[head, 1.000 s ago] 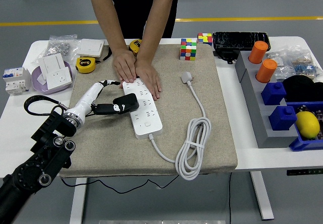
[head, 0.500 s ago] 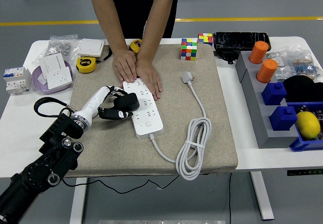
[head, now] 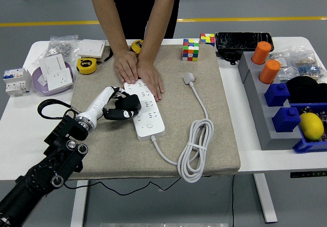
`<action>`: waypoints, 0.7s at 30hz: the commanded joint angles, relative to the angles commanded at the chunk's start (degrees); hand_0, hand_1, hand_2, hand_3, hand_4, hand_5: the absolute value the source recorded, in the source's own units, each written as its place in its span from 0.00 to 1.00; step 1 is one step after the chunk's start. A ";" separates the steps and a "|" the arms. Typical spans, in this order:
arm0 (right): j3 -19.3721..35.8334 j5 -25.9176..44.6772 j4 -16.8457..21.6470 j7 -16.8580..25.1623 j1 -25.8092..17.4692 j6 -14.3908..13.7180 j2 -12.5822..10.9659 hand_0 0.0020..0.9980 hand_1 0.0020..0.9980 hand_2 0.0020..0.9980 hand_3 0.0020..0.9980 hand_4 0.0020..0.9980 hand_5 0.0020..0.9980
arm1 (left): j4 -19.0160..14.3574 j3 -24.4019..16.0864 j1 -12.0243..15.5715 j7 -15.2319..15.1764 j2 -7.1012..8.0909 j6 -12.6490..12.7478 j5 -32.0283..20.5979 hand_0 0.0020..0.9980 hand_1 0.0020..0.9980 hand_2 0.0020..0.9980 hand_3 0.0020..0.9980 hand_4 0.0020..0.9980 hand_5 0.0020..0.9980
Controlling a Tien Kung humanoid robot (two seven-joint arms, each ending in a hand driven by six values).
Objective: Pick up the plug,place it near the board,insert it into the board,press the button
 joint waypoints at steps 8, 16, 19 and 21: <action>-0.42 0.28 0.00 0.04 -0.12 0.00 0.05 0.77 0.68 0.71 0.67 1.00 0.82 | -0.49 -1.33 0.73 -0.18 0.03 0.05 -0.91 0.77 0.61 0.42 0.42 0.58 0.19; -0.40 0.17 0.00 -0.02 -0.32 0.03 -0.01 0.77 0.68 0.71 0.67 1.00 0.82 | -1.72 -4.56 1.71 -0.59 0.74 -0.49 -2.66 0.77 0.61 0.42 0.40 0.57 0.18; -0.32 0.13 0.00 -0.03 -0.28 0.03 -0.01 0.77 0.68 0.70 0.67 1.00 0.82 | -2.07 -5.33 1.83 -0.62 1.17 -0.82 -3.10 0.76 0.62 0.42 0.40 0.57 0.17; -0.36 0.21 0.00 -0.01 -0.22 0.02 -0.01 0.77 0.68 0.70 0.67 1.00 0.82 | -2.36 -6.49 2.08 -0.62 1.46 -0.91 -3.14 0.76 0.62 0.42 0.40 0.57 0.17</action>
